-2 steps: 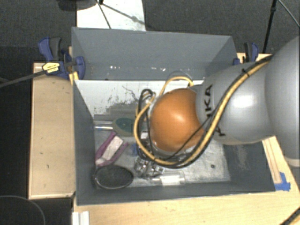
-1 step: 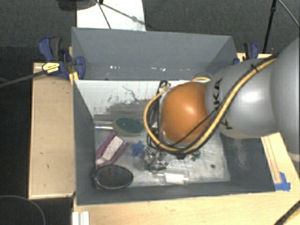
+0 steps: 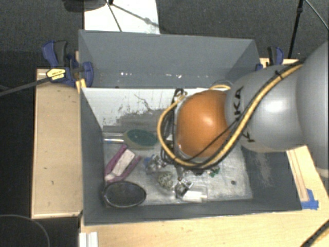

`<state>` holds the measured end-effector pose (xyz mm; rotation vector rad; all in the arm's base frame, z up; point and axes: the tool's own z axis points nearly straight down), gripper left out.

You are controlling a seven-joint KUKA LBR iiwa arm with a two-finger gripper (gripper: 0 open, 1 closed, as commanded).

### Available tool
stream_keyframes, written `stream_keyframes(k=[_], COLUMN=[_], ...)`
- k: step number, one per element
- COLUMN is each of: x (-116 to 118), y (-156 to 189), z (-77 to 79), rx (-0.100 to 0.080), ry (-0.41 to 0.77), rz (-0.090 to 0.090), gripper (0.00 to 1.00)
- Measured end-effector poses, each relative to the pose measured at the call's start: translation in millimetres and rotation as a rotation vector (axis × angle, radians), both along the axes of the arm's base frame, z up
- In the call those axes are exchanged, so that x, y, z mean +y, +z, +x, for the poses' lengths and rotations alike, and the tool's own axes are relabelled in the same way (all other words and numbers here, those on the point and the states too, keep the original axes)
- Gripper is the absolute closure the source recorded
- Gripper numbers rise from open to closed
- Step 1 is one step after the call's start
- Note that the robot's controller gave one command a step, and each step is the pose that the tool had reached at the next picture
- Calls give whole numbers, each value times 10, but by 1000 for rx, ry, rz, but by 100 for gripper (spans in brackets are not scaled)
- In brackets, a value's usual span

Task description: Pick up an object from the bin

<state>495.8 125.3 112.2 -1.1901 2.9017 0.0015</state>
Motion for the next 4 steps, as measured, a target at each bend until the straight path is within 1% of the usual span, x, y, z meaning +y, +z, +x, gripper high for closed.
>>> stream_keyframes(k=[1, 2, 3, 4], x=[-249, -240, -315, -491], y=[-404, -383, 793, 2366], z=[32, 57, 192, 206], rx=[0, -8, -6, -9], ry=[-215, -212, -195, -187], rz=[2, 5, 1, 1], gripper=[0, 100, 100, 100])
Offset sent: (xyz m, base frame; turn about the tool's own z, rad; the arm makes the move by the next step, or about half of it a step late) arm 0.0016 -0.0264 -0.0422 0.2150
